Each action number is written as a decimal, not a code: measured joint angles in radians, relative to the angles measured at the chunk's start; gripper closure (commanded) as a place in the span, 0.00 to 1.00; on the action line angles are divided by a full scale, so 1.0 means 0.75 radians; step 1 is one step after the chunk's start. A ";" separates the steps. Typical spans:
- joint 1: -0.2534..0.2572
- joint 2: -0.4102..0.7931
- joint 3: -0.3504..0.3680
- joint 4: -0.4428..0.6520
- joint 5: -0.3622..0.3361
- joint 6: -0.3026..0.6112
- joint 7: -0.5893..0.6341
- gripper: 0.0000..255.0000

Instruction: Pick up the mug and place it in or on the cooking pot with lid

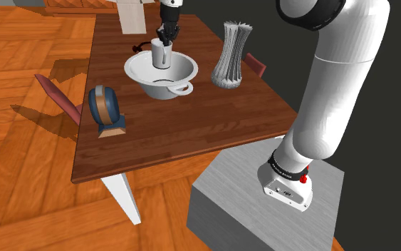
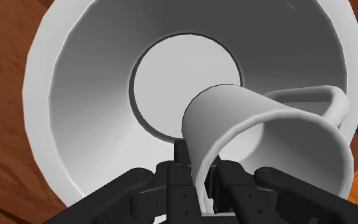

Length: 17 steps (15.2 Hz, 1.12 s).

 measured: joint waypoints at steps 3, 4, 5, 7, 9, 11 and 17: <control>0.001 0.001 0.001 -0.015 0.000 0.016 0.000 1.00; 0.001 0.000 0.001 -0.016 0.000 0.017 0.000 1.00; 0.002 0.000 0.001 -0.017 0.000 0.018 0.000 1.00; 0.002 0.000 0.001 -0.017 0.000 0.018 0.000 1.00; 0.002 0.000 0.001 -0.017 0.000 0.018 0.000 0.00; 0.002 0.000 0.001 -0.017 0.000 0.018 0.000 0.00; -0.004 -0.006 -0.003 0.071 -0.003 -0.074 0.005 0.00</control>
